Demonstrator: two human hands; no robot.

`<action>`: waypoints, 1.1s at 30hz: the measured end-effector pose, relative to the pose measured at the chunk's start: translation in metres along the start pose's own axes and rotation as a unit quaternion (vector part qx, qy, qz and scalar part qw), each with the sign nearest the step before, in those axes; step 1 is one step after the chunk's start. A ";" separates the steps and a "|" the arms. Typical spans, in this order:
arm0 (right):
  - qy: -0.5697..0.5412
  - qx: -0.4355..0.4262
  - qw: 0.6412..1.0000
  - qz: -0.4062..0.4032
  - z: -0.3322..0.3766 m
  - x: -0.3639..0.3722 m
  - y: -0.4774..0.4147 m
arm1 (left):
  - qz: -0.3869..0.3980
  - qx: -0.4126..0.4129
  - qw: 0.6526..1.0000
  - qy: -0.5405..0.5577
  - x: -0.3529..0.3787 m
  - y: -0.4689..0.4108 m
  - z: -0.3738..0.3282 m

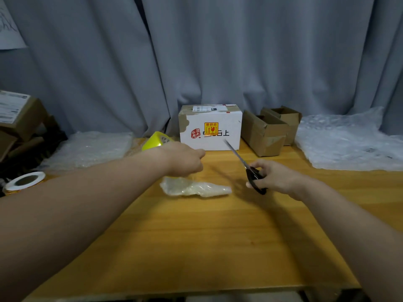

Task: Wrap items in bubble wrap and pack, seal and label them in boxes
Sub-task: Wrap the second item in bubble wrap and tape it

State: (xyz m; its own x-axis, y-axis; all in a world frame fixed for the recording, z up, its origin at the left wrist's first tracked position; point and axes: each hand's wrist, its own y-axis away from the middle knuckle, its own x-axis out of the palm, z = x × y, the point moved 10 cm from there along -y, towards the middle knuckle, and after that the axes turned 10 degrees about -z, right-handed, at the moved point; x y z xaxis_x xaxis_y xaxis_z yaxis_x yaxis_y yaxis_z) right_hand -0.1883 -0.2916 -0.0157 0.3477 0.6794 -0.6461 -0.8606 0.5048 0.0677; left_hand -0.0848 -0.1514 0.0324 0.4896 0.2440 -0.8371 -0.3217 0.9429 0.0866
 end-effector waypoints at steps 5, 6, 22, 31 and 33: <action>0.254 -0.043 0.961 0.095 0.019 0.005 0.034 | 0.036 -0.029 0.999 -0.002 -0.011 0.009 0.001; 0.286 -0.054 0.952 0.095 0.027 0.010 0.038 | 0.040 -0.030 0.999 -0.014 -0.014 0.010 0.001; 0.356 -0.117 0.926 0.047 0.086 0.056 0.036 | -0.013 0.008 0.998 -0.058 -0.051 0.002 -0.033; 0.398 -0.174 0.901 0.004 0.093 0.048 0.035 | -0.022 0.021 0.999 -0.025 -0.040 -0.004 -0.042; 0.421 -0.189 0.887 -0.010 0.091 0.046 0.035 | -0.017 0.048 0.997 -0.054 -0.038 0.001 -0.046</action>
State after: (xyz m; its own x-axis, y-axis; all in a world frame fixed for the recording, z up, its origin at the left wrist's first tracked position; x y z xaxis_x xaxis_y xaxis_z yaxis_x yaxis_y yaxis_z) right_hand -0.1683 -0.1945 0.0260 0.1002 -0.0455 -0.9939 -0.9760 0.1896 -0.1071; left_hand -0.1404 -0.1704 0.0392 0.5850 0.2305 -0.7776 -0.2274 0.9669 0.1156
